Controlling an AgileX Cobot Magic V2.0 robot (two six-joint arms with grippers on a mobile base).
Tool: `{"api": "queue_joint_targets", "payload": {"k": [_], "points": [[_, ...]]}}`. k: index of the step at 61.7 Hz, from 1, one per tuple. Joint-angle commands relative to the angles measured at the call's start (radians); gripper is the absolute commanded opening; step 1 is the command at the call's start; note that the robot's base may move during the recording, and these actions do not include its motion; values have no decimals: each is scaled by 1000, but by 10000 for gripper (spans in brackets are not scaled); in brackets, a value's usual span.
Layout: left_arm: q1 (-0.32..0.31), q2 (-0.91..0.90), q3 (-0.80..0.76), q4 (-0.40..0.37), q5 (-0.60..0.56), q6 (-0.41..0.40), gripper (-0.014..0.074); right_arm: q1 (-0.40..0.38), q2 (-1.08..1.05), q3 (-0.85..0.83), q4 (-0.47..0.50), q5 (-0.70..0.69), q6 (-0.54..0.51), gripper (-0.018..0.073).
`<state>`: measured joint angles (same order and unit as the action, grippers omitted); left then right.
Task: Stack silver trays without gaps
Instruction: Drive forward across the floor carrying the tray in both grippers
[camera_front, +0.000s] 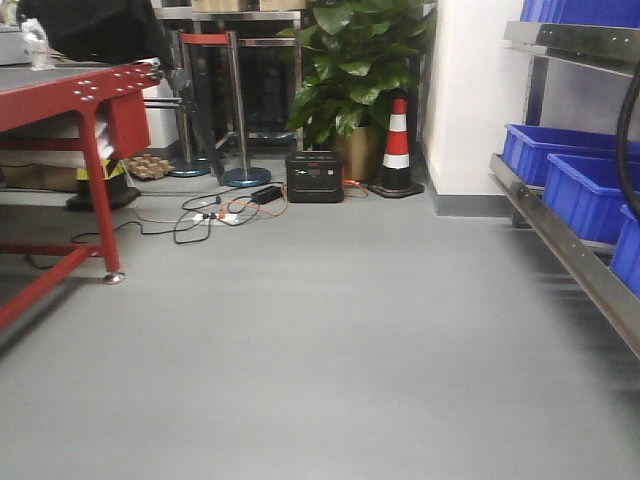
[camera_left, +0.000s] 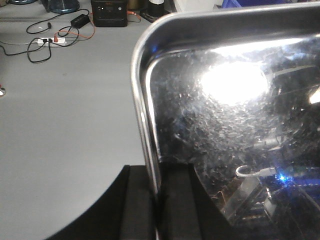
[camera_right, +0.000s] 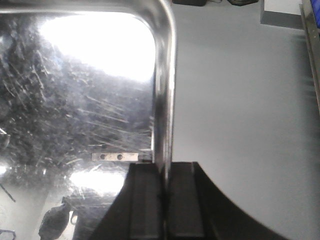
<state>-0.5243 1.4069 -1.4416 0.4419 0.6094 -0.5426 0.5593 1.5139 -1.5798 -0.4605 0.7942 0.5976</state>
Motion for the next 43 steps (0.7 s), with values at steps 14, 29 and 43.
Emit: {"api": "queue_joint_targets", "payload": {"k": [14,29,43], "points": [[-17,-5,-9,-28,-75,15,-16,11,-10,-18,18,-116,-5,-57],[-17,-5,-9,-28,-75,15,-16,11,-10,-18,18,-116,-5,-57],[-17,-5,-9,-28,-75,15,-16,11,-10,-18,18,-116,-5,-57]]}}
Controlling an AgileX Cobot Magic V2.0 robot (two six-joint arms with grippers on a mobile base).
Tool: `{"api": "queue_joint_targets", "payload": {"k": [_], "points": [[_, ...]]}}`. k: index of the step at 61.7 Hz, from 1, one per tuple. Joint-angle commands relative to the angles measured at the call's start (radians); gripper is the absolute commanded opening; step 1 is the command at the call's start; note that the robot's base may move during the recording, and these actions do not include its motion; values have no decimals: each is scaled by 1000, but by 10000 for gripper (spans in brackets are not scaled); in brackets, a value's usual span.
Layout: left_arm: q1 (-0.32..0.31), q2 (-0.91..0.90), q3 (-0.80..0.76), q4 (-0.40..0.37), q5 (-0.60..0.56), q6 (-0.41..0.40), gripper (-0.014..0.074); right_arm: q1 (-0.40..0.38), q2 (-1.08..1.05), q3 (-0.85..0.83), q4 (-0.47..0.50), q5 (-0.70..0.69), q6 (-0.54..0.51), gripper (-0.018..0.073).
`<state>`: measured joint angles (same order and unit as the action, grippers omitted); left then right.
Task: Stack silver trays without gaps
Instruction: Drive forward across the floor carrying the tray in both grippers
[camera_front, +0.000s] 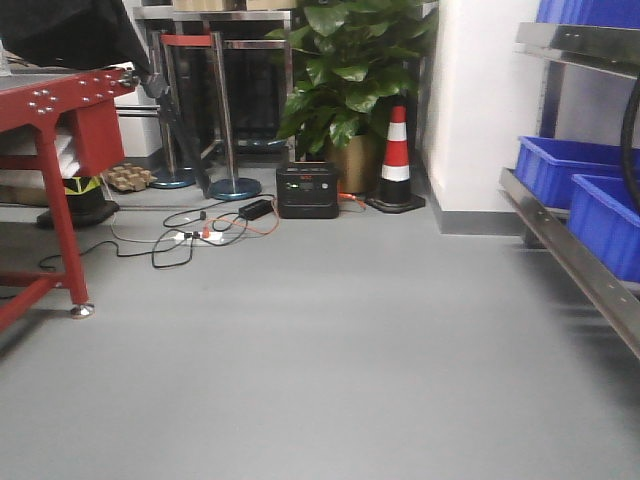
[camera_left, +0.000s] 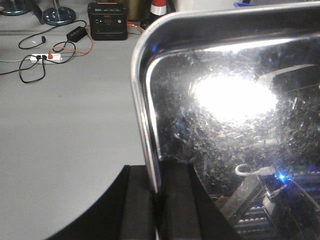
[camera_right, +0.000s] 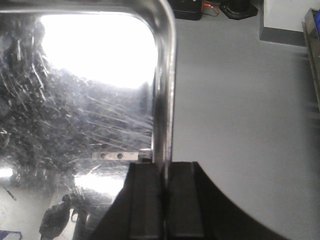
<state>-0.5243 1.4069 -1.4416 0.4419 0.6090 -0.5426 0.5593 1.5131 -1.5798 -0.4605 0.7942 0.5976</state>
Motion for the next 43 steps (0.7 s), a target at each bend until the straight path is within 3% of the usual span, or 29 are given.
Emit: {"api": "queue_joint_targets", "payload": {"k": [1,43], "points": [[-17,-5,-9,-28,-74,15,-16,11,-9,-18,18,-118,-5,-57],[-17,-5,-9,-28,-77,15,-16,11,-9,-18,18,-236,-5,-57]]}}
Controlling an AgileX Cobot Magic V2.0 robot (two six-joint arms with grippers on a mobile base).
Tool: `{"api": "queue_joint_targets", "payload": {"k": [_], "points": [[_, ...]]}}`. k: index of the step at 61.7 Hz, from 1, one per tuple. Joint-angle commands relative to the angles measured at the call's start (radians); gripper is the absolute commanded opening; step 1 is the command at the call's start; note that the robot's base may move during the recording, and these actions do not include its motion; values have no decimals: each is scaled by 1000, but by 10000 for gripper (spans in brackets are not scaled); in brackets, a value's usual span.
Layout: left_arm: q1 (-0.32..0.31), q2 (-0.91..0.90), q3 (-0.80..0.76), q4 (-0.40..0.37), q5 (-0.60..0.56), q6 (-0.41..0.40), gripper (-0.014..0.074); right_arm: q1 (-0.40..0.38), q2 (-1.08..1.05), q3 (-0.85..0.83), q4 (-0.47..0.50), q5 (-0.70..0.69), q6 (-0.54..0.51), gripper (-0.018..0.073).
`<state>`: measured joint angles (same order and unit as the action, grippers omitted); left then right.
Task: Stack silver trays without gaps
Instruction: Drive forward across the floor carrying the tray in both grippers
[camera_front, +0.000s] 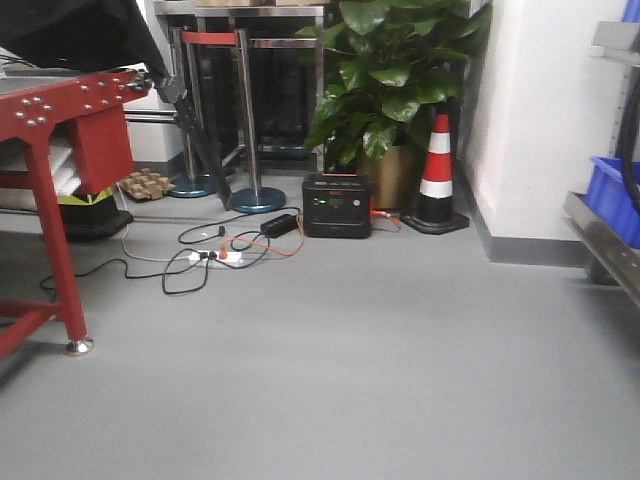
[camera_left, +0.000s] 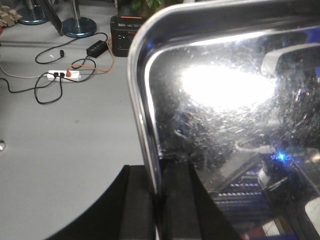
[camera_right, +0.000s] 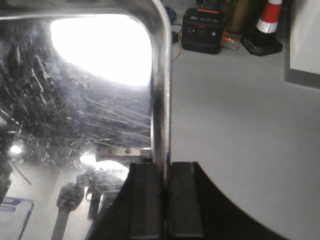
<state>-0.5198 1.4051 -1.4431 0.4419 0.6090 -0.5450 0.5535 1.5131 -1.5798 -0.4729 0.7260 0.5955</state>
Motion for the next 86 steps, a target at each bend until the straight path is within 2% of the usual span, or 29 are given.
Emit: {"api": "queue_joint_targets", "payload": {"k": [1,86], "points": [[-21,-3,-7,-28,-77,17,-16,17,-9,-18,30,-173,-3,-57],[-21,-3,-7,-28,-77,17,-16,17,-9,-18,30,-196,-3,-57]]}}
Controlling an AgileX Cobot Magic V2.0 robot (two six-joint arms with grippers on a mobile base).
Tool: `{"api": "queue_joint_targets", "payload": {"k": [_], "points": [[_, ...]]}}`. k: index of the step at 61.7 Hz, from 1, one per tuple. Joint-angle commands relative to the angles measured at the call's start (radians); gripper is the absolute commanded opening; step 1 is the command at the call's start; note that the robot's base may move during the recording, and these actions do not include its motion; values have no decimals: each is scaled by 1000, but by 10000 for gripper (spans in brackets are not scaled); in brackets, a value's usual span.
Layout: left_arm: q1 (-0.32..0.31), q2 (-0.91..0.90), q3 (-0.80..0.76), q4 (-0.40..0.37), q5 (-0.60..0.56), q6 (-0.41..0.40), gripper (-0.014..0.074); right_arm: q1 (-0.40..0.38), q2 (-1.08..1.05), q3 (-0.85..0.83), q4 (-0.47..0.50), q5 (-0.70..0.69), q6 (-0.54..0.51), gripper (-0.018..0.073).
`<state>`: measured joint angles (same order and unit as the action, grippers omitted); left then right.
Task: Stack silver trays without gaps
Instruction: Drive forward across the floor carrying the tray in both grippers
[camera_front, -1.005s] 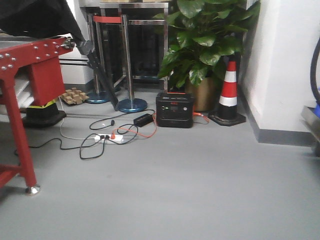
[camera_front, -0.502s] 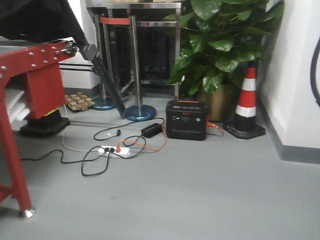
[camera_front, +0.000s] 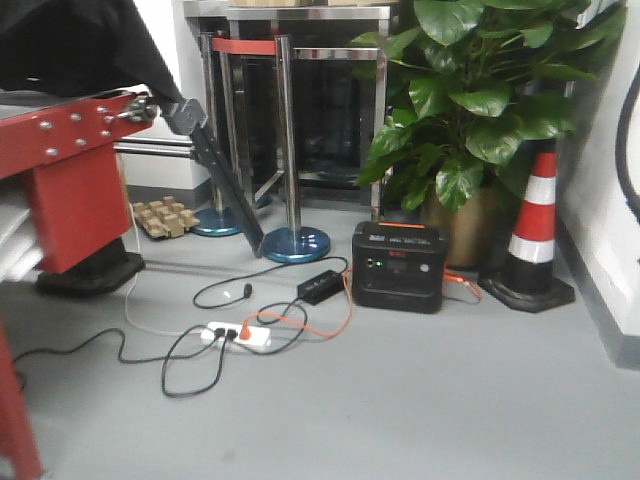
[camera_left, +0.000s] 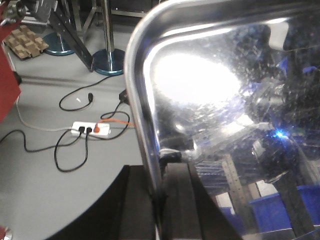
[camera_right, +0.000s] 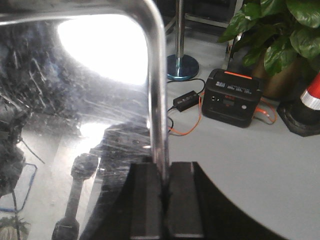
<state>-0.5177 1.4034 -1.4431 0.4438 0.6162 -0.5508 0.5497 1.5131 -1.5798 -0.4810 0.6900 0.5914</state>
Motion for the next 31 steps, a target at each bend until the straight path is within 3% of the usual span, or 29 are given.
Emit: {"api": "queue_joint_targets", "payload": {"k": [1,31], "points": [[-24,-1,-7,-30,-84,23,-16,21,-9,-18,38,-160,1,-57],[-24,-1,-7,-30,-84,23,-16,21,-9,-18,38,-162,1,-57]]}}
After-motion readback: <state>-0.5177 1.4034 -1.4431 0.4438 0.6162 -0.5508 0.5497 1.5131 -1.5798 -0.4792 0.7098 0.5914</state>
